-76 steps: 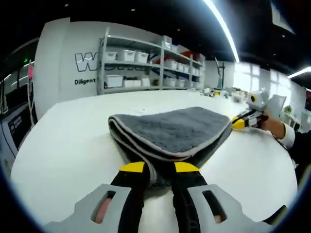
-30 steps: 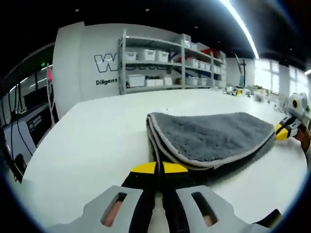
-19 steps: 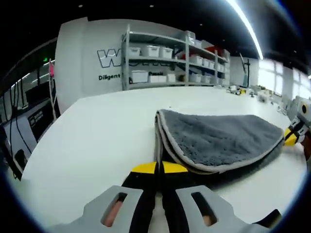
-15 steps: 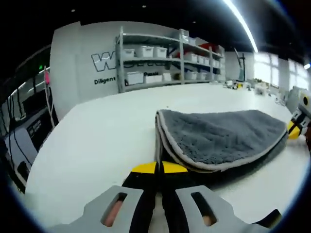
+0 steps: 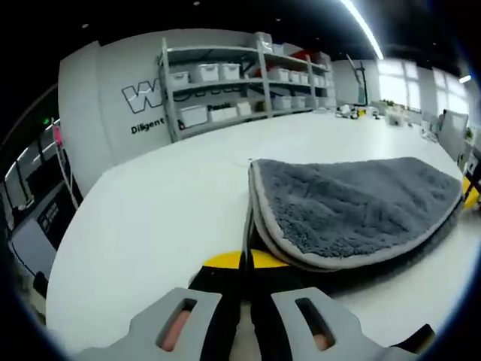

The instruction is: Open the folded towel by lifting each exposed corner and separating the folded layers until the towel lies flat within the target outline without major curled edges

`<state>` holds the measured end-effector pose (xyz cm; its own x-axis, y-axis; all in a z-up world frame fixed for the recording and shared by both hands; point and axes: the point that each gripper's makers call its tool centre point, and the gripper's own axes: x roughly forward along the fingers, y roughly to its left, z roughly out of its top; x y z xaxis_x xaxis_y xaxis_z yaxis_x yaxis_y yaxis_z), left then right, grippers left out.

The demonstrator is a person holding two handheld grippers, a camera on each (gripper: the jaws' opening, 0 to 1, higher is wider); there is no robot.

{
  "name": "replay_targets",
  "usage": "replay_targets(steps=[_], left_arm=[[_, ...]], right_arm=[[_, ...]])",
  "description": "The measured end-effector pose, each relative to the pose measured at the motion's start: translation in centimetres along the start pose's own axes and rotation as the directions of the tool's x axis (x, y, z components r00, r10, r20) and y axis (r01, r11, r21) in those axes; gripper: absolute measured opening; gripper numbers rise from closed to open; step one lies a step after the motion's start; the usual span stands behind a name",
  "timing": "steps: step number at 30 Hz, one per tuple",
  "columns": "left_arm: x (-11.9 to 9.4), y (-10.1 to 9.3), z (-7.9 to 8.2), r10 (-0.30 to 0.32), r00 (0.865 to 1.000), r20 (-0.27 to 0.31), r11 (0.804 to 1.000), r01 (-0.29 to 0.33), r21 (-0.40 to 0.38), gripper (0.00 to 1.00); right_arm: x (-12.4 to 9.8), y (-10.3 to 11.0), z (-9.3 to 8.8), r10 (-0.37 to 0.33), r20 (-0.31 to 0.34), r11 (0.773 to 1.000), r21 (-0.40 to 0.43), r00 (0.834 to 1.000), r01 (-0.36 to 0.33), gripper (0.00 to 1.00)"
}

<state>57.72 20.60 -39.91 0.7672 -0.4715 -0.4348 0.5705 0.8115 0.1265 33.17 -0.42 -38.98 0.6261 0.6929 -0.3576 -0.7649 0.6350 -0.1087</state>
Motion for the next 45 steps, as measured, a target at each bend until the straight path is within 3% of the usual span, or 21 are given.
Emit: replay_targets(steps=[9,12,18,21,31,35,38,45], left_arm=[[1.6,0.0,0.9,-0.011,1.000,-0.013,1.000,0.011,0.014,0.01],[2.0,0.0,1.1,-0.025,1.000,-0.017,0.999,0.025,0.029,0.01],[2.6,-0.1,1.6,-0.033,0.999,-0.026,0.996,0.035,0.077,0.01],[2.4,-1.5,1.8,-0.050,0.999,-0.010,0.998,0.051,0.047,0.01],[3.0,-3.9,2.1,-0.092,0.996,0.011,0.994,0.091,0.061,0.01],[3.3,-4.5,2.4,-0.104,0.994,0.029,0.993,0.102,0.052,0.01],[3.4,-5.2,2.5,-0.115,0.992,0.050,0.993,0.115,-0.005,0.01],[3.3,-6.3,2.4,-0.137,0.988,0.073,0.990,0.139,-0.015,0.01]], right_arm=[[0.0,2.2,0.4,0.026,-0.022,0.998,-0.052,0.999,-0.027,0.00],[0.0,1.9,0.8,0.027,-0.019,0.999,-0.043,0.999,-0.028,0.00],[0.1,3.8,1.4,0.038,-0.008,0.999,-0.032,0.999,-0.039,0.00],[0.1,5.1,1.9,0.039,0.014,0.997,-0.061,0.999,-0.038,0.00],[1.1,8.6,2.9,0.030,0.039,0.992,-0.120,0.999,-0.025,0.00],[1.4,9.4,3.1,0.022,0.044,0.990,-0.142,0.999,-0.016,0.00],[1.6,10.0,3.6,0.007,0.050,0.981,-0.193,0.999,0.003,0.00],[2.2,10.8,3.8,-0.001,0.038,0.970,-0.242,0.999,0.010,0.00]])
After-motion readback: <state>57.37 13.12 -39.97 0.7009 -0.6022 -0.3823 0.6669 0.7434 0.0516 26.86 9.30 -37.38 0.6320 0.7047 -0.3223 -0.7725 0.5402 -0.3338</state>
